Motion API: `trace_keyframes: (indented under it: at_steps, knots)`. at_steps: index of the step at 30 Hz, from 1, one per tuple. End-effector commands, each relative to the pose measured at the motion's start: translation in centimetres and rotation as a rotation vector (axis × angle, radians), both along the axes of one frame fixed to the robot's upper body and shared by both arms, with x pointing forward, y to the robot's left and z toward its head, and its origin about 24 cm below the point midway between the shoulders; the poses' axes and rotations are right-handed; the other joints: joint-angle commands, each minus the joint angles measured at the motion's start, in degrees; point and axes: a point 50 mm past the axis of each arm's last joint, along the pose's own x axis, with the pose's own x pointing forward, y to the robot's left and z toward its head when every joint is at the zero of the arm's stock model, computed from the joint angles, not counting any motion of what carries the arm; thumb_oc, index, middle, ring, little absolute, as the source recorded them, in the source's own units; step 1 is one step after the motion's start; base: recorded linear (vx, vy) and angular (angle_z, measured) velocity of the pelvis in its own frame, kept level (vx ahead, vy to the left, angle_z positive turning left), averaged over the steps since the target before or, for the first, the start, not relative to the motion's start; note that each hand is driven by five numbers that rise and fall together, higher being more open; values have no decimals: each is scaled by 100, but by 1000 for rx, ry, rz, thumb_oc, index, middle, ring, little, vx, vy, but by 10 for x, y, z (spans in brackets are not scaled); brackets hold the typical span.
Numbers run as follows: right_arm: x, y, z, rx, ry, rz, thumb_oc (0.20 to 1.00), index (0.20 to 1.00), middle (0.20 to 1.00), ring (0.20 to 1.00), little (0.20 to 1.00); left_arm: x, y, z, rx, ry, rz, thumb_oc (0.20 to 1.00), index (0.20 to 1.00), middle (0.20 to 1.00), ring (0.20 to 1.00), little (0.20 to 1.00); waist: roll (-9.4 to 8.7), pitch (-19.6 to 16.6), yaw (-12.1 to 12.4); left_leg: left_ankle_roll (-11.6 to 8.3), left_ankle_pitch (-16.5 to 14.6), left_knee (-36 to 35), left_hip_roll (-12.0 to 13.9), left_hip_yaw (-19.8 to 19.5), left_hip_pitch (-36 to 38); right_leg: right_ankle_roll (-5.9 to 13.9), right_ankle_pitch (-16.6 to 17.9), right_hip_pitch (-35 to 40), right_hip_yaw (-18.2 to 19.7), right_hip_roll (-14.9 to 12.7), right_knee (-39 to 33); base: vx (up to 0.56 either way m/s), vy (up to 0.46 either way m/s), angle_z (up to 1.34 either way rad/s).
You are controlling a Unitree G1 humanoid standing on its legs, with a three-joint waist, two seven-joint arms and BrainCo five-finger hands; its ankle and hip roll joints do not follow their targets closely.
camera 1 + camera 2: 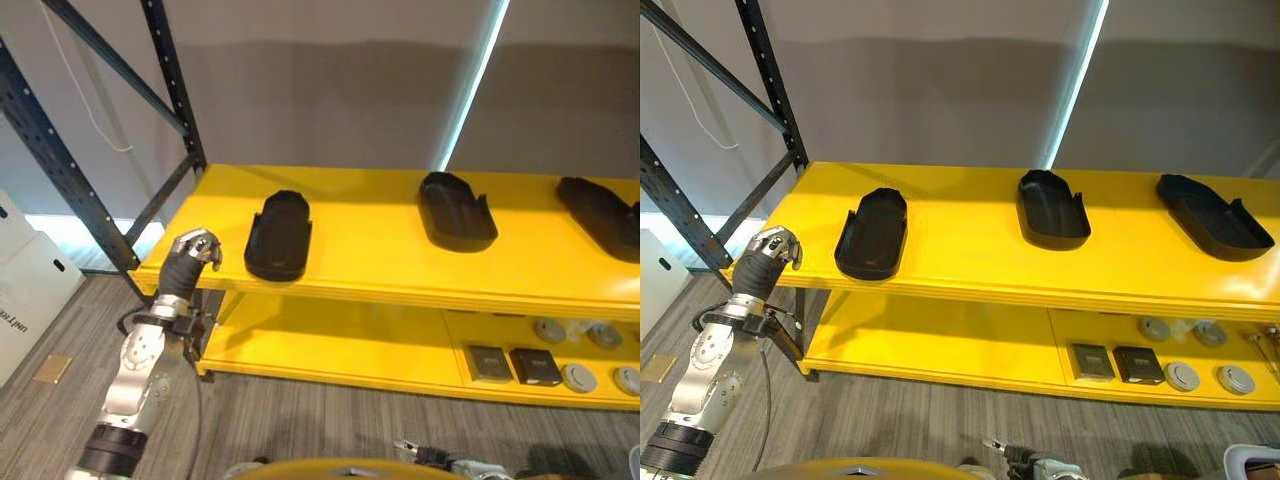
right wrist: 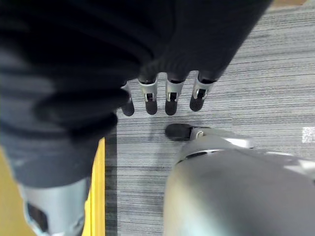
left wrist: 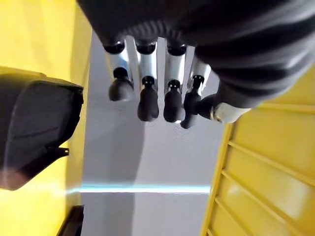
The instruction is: Move parts from the plastic box to the shelf.
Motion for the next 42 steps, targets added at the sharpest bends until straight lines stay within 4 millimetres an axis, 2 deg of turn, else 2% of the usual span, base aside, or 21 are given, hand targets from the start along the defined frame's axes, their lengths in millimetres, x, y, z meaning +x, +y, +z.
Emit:
trace_keyframes:
  at_steps: [1, 6, 9, 14, 26, 36, 42]
  knots:
    - [-6, -1, -1, 0, 61, -13, 1000, 1000, 1000, 1000, 1000, 27, -8, 20, 88, -41, -8, 200, 200, 200, 200, 200, -41, 397, -180, 361, -685, 9, -240, -78, 207, -195, -590, 373, -52, 209, 67, 48, -35, 2]
    - [-13, 0, -3, 8, 89, -18, 1000, 1000, 1000, 1000, 1000, 26, -8, 3, 129, 54, 8, 200, 200, 200, 200, 200, -23, 444, -217, 359, -693, 9, -225, -13, 144, -174, -584, 311, -72, 202, 57, 61, -19, -4]
    - [-21, -2, -4, 6, 101, -16, 1000, 1000, 1000, 1000, 1000, 26, -7, -7, 157, 95, 35, 200, 200, 200, 200, 200, -5, 547, -324, 345, -679, 9, -215, 65, 22, -155, -550, 183, -7, 226, 30, 57, -7, -4]
    - [-21, -5, -3, -6, 82, -11, 1000, 1000, 1000, 1000, 1000, 31, -6, -1, 138, 58, 84, 200, 200, 200, 200, 200, 26, 684, -407, 326, -645, 9, -204, 129, -170, -143, -503, -45, 83, 244, 0, -16, 3, -8]
    - [-13, 0, -2, 8, 42, 25, 1000, 1000, 1000, 1000, 1000, 41, -21, 13, 150, 13, 63, 200, 200, 200, 200, 200, 59, 855, -609, 313, -601, 9, -146, 295, -226, -148, -463, -188, 231, 269, 0, 17, 1, -4]
    - [-17, 0, -2, 6, 53, 56, 1000, 1000, 1000, 1000, 1000, 51, -25, 1, 145, 94, 157, 200, 200, 200, 200, 200, 106, 946, -845, 276, -568, 9, -104, 466, -205, -134, -459, -216, 324, 270, 0, 47, 18, -7]
    - [-11, 1, 0, 6, 33, 80, 1000, 1000, 1000, 1000, 1000, 64, -23, 7, 126, 87, 225, 200, 200, 200, 200, 200, 70, 1114, -990, 278, -530, 9, -75, 555, -283, -133, -432, -356, 461, 292, 31, -7, 2, -4]
